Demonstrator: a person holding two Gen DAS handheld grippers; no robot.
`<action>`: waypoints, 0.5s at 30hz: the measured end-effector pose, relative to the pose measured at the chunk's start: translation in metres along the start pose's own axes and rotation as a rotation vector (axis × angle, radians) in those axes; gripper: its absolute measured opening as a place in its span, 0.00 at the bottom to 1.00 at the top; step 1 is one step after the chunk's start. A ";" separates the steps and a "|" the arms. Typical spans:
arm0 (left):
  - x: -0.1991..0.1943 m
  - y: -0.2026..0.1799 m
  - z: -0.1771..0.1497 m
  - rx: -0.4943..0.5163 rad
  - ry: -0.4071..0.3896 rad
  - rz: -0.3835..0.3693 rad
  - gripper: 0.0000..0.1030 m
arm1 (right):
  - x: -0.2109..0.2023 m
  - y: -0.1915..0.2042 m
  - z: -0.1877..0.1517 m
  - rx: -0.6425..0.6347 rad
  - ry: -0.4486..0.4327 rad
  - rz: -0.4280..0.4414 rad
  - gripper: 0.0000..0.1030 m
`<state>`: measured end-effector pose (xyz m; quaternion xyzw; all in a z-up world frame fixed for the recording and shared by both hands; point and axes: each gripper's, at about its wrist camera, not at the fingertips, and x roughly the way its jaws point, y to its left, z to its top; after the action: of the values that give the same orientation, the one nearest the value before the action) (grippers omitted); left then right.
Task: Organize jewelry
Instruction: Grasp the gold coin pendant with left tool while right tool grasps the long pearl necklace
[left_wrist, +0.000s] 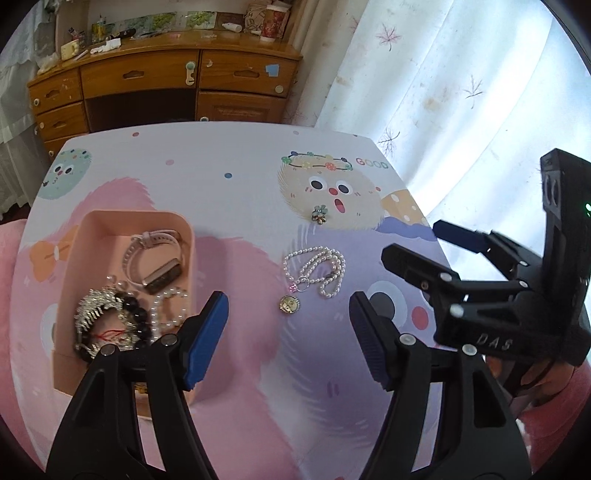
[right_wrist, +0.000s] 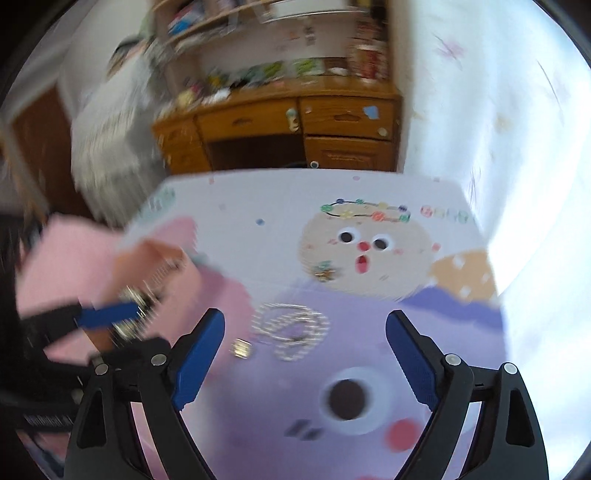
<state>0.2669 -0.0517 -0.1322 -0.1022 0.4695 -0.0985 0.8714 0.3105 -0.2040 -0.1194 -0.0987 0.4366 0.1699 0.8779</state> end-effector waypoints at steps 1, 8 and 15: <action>0.007 -0.004 0.000 -0.008 0.006 0.010 0.63 | 0.003 0.001 -0.001 -0.034 0.005 -0.008 0.88; 0.055 -0.011 -0.004 -0.038 0.044 0.097 0.63 | 0.044 0.005 -0.021 -0.278 0.066 -0.010 0.88; 0.094 -0.009 -0.007 -0.062 0.102 0.158 0.59 | 0.085 0.013 -0.046 -0.449 0.062 0.065 0.88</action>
<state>0.3111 -0.0857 -0.2091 -0.0868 0.5229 -0.0201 0.8477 0.3191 -0.1893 -0.2153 -0.2828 0.4176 0.2880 0.8141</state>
